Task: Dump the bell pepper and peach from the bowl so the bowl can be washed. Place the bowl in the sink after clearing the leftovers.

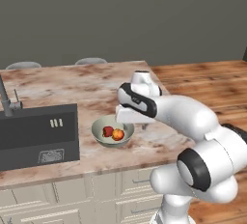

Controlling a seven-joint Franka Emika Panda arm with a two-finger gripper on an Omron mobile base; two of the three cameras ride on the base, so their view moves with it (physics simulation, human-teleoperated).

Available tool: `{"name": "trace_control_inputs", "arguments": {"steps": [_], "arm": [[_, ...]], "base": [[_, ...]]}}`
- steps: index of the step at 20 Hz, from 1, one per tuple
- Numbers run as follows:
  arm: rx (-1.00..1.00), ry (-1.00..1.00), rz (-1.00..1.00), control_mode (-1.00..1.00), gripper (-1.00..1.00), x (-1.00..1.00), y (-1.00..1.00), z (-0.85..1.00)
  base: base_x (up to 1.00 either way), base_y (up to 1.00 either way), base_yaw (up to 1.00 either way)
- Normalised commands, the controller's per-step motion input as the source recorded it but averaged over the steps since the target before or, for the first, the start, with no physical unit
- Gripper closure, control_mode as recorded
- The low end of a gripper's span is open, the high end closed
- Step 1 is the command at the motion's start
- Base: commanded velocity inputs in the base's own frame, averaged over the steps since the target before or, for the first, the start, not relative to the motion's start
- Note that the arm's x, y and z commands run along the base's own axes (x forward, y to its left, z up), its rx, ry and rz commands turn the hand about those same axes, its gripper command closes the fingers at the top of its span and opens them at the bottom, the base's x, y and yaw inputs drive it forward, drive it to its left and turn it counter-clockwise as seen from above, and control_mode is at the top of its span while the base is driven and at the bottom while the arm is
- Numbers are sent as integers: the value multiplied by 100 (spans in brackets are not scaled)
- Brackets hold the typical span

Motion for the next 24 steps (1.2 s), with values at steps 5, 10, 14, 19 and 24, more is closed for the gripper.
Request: {"name": "trace_control_inputs", "arguments": {"steps": [5,10,14,19,24], "arm": [[0,0,-2,-100,-100,10,-19,-27],[0,0,0,-100,-100,22,-4,-24],[0,0,0,-100,-100,26,0,-23],[0,-3,0,-100,-100,27,2,-20],[5,-6,0,-100,-100,29,2,-29]], "base": [[0,0,0],[0,0,0],[0,0,0],[0,0,0],[0,0,0]]}}
